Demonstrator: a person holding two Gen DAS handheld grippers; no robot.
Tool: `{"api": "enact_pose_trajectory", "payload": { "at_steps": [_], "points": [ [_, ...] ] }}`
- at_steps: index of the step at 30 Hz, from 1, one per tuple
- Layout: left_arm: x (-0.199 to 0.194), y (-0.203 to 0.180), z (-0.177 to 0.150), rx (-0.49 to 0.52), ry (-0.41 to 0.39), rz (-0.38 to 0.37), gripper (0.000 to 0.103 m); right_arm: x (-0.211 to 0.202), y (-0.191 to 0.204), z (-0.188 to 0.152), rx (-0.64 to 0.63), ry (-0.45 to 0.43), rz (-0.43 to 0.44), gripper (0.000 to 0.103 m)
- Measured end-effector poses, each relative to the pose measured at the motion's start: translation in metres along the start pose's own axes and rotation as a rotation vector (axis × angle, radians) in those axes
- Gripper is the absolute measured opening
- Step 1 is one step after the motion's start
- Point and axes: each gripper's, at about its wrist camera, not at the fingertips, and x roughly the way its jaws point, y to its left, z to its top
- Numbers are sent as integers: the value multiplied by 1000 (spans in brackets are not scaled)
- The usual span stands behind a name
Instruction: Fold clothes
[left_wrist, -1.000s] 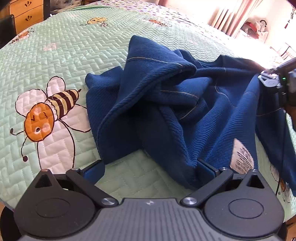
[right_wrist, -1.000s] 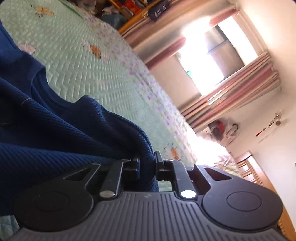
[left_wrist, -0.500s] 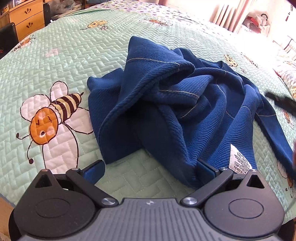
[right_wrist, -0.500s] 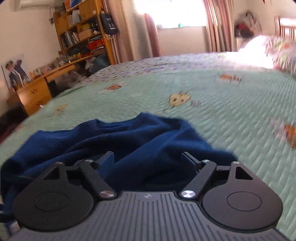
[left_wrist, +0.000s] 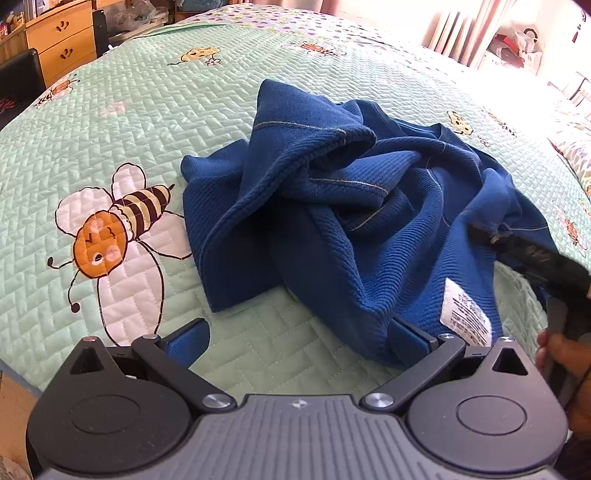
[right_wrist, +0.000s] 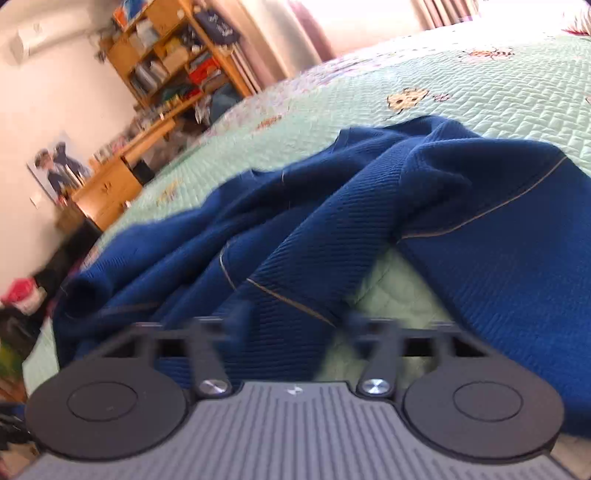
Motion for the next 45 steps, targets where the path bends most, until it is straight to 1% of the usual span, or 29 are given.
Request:
{"api": "enact_pose_trajectory", "payload": {
  "at_steps": [1, 4, 7, 9, 11, 13, 15, 19, 21, 22, 23, 25, 26, 27, 28, 29, 31, 32, 34, 36, 38, 39, 40, 41, 42, 43, 45],
  "points": [
    [-1, 0, 0, 3, 2, -1, 102, 1, 0, -1, 1, 10, 10, 9],
    [-3, 1, 0, 10, 5, -4, 102, -26, -7, 0, -6, -30, 10, 9],
    [-3, 1, 1, 12, 8, -11, 102, -64, -11, 0, -124, -61, -120, 9],
    [-1, 1, 1, 13, 11, -14, 102, -75, -21, -2, -160, -16, -188, 10],
    [-2, -1, 1, 17, 9, -20, 102, -78, -37, -11, -120, 9, -190, 10],
    [-3, -3, 1, 26, 5, -23, 102, -80, -44, -21, -81, 2, -145, 10],
    [-6, -4, 1, 40, -4, -21, 102, -84, -49, -27, -22, -34, -116, 12],
    [-15, 2, 5, 35, -40, -20, 102, -93, -47, -37, 51, -103, -110, 17],
    [-23, 9, 10, 9, -75, -31, 102, -105, -47, -43, 97, -171, -118, 28],
    [-28, 13, 12, -7, -99, -39, 102, -110, -47, -46, 116, -203, -119, 30],
    [-34, 18, 14, -26, -130, -47, 102, -111, -44, -44, 106, -222, -103, 33],
    [-45, 29, 20, -62, -205, -71, 101, -111, -39, -41, 86, -259, -69, 44],
    [-49, 34, 22, -76, -239, -80, 100, -111, -37, -39, 76, -277, -52, 58],
    [-52, 39, 26, -92, -265, -86, 98, -111, -34, -38, 66, -294, -32, 66],
    [-52, 43, 32, -110, -279, -86, 96, -106, -31, -36, 63, -295, 17, 68],
    [-51, 46, 37, -123, -283, -86, 96, -102, -29, -34, 63, -294, 67, 68],
    [-45, 51, 52, -141, -284, -88, 96, -86, -29, -31, 107, -284, 173, 69],
    [-41, 52, 61, -146, -283, -91, 96, -77, -28, -28, 117, -272, 186, 70],
    [-33, 52, 80, -131, -285, -77, 96, -57, -24, -26, 102, -247, 196, 70],
    [-23, 44, 102, -82, -288, -25, 98, -39, -14, -31, 16, -219, 152, 71],
    [-8, 35, 128, -20, -272, 9, 102, -25, -6, -46, -91, -200, 105, 71],
    [0, 33, 140, 1, -254, 14, 102, -25, 0, -49, -125, -209, 90, 72],
    [11, 32, 154, 8, -231, 3, 102, -24, 5, -52, -157, -215, 79, 76],
    [22, 31, 168, 11, -207, -13, 102, -23, 6, -54, -179, -208, 94, 85],
    [34, 30, 179, 13, -186, -21, 102, -22, 7, -55, -198, -201, 109, 88],
    [45, 28, 189, 16, -167, -24, 102, -22, 4, -54, -188, -197, 116, 88],
    [70, 23, 209, 27, -129, 15, 102, -22, -3, -53, -147, -196, 148, 88]
  ]
}}
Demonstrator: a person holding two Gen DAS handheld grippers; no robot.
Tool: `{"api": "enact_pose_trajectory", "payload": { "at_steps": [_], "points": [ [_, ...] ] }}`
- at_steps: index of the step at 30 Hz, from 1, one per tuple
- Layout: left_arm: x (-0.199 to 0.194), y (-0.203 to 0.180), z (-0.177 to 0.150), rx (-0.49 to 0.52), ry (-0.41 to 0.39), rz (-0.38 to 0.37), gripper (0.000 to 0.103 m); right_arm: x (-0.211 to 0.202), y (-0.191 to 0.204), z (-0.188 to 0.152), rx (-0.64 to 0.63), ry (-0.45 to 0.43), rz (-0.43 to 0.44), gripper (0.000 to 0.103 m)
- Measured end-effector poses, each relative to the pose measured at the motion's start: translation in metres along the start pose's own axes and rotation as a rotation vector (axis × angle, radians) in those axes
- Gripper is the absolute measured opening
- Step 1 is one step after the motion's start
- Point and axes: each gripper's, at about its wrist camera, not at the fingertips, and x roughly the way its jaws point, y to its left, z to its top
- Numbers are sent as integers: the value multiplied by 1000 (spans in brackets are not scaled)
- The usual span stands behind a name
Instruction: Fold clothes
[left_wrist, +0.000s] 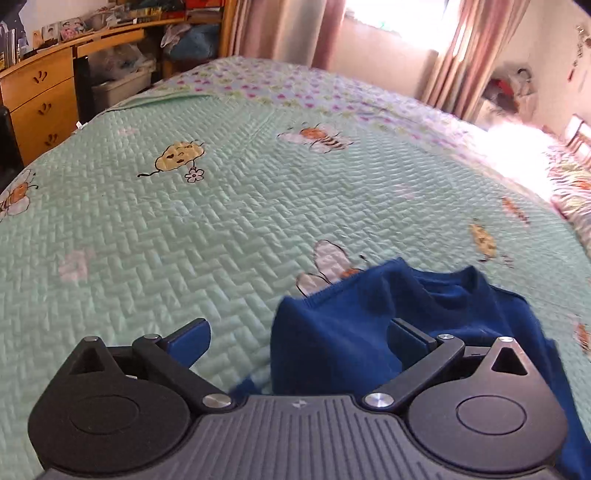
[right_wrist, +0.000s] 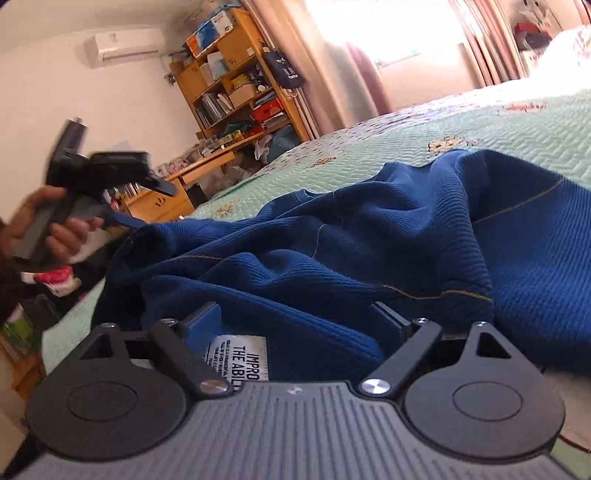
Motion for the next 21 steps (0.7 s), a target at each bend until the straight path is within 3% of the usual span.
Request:
{"api": "enact_pose_trajectory", "payload": {
  "at_steps": [5, 9, 10, 11, 13, 15, 17, 21],
  "points": [
    [64, -4, 12, 50, 147, 54, 101, 0, -3, -2, 43, -15, 32, 88],
    [88, 1, 14, 13, 211, -20, 99, 1, -4, -2, 49, -20, 37, 88],
    [91, 2, 14, 1, 221, -52, 90, 2, -5, -2, 51, -22, 39, 88],
    [95, 2, 13, -1, 237, -88, 71, 2, -5, -2, 50, -22, 38, 88],
    [100, -4, 11, 27, 272, -137, 49, 0, -5, -2, 47, -23, 37, 88],
    [101, -15, 9, 93, 268, -120, 36, -1, -6, -2, 49, -24, 38, 88],
    [95, -19, 12, 131, 241, -110, 13, -1, -6, -2, 50, -25, 38, 88],
    [67, -33, 24, 265, 105, -44, 10, -1, -7, -2, 51, -24, 38, 88]
  ]
}}
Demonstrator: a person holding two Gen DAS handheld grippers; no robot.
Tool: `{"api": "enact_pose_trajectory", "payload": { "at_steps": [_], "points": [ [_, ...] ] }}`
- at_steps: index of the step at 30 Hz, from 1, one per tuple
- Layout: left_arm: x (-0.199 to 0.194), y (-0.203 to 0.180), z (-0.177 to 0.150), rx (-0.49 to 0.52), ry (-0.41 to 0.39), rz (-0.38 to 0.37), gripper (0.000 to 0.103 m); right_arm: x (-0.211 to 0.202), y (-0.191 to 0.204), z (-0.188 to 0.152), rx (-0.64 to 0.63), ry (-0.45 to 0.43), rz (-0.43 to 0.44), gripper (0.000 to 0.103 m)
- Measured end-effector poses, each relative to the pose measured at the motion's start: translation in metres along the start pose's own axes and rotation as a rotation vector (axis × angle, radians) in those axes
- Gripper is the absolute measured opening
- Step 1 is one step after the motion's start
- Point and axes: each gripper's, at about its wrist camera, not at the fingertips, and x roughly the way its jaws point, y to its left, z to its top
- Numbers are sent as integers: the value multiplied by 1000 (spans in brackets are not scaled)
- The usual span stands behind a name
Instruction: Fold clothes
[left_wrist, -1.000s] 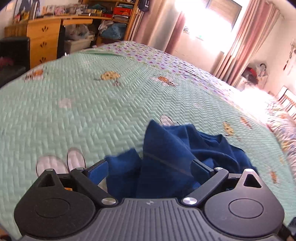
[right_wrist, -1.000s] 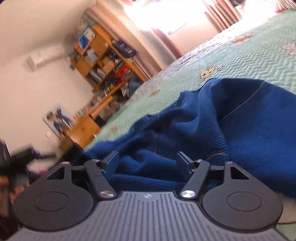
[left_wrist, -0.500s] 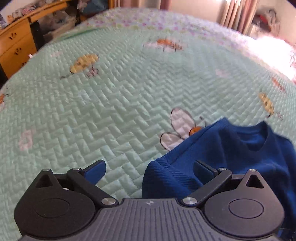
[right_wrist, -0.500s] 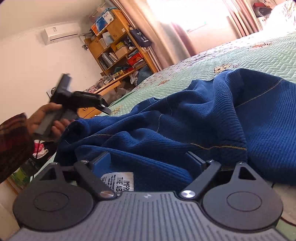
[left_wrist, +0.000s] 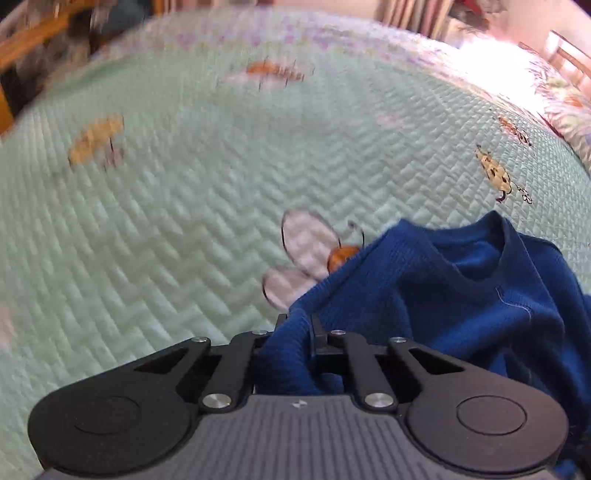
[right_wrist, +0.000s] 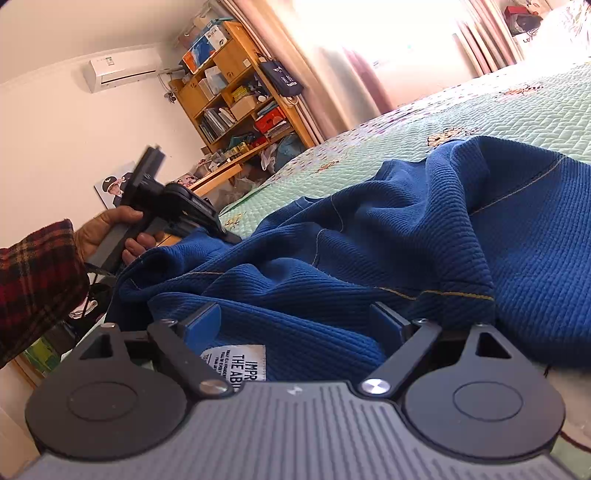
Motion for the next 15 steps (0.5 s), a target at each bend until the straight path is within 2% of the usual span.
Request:
{"api": "enact_pose_trajectory", "payload": {
  "at_steps": [4, 9, 15],
  "points": [
    [-17, -17, 13, 161, -86, 116, 9, 0, -1, 0, -1, 1, -1, 88],
    [-22, -34, 36, 279, -169, 251, 8, 1, -1, 0, -3, 2, -4, 88],
    [-15, -62, 78, 447, -252, 417, 8, 2, -4, 0, 1, 3, -6, 88]
  ]
}}
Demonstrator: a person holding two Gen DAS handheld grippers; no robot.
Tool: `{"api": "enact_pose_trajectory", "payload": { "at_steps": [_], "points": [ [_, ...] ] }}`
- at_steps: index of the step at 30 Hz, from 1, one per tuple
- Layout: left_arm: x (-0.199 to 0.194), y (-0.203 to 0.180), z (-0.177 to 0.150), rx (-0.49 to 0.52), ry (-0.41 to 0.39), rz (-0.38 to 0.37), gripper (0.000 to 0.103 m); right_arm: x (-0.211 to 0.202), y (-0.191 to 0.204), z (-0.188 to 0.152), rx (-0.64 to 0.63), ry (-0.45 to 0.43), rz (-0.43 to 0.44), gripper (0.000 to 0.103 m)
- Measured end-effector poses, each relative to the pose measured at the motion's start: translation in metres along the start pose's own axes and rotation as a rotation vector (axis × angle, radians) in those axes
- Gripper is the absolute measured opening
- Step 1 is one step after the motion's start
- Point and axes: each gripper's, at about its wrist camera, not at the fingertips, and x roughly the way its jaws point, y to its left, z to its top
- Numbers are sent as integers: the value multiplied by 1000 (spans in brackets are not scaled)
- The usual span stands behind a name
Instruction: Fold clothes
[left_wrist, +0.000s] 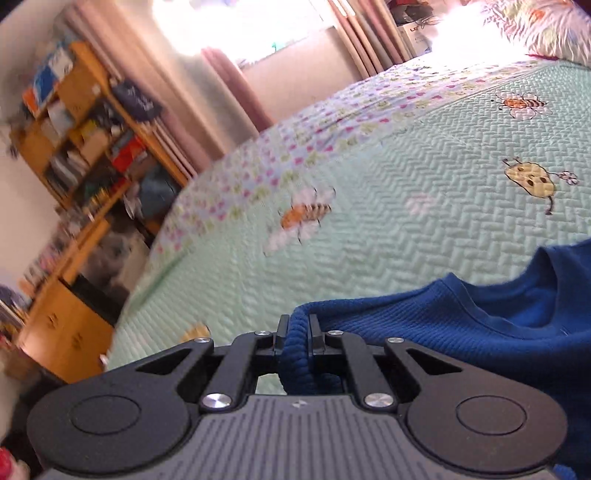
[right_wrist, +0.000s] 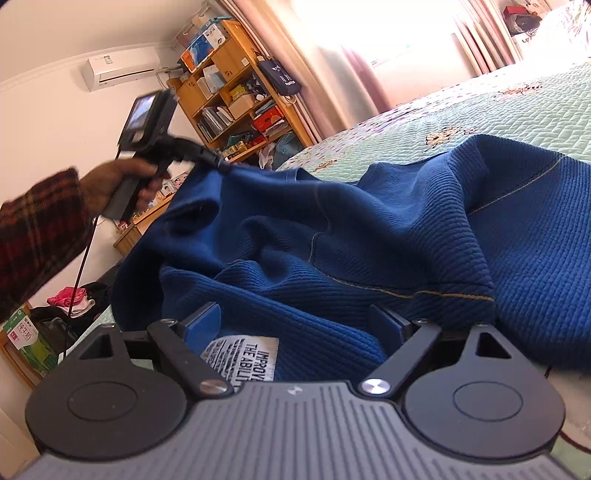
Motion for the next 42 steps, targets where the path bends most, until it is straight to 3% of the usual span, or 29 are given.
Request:
{"api": "enact_pose_trajectory", "payload": {
  "at_steps": [3, 4, 5, 8, 11, 14, 18, 24, 27, 29, 31, 35, 39, 42],
  "points": [
    [26, -10, 5, 45, 41, 48, 11, 0, -3, 1, 10, -1, 5, 88],
    [40, -14, 2, 43, 80, 55, 18, 0, -3, 1, 12, -1, 6, 88],
    [51, -14, -4, 22, 119, 68, 29, 0, -4, 1, 13, 0, 6, 88],
    [62, 4, -27, -123, 186, 125, 42, 0, -4, 1, 16, -1, 10, 88],
    [44, 49, -51, -366, 191, 63, 46, -1, -5, 1, 19, -2, 12, 88],
    [2, 74, -89, -458, 171, -25, 48, 0, -3, 1, 17, -1, 9, 88],
    [-59, 65, -145, -433, 191, -45, 56, 0, -2, 1, 12, 1, 5, 88],
    [-130, 48, -223, -745, 210, -303, 60, 0, -1, 2, 11, 5, 1, 88],
    [-143, 24, -240, -801, 245, -393, 64, 0, 0, 2, 9, 8, -3, 88],
    [-148, 15, -243, -833, 221, -370, 64, 0, 0, 2, 7, 9, -4, 88],
    [-156, 16, -244, -861, 168, -289, 64, 0, -1, 2, 8, 9, -4, 88],
    [-161, -5, -230, -572, 105, -129, 72, 0, -1, 2, 14, 10, 1, 88],
    [-144, -26, -226, -388, 104, -141, 72, 0, -1, 3, 12, 10, -1, 88],
    [-127, -40, -228, -306, 133, -181, 68, 0, -1, 3, 12, 11, -1, 88]
  ]
}}
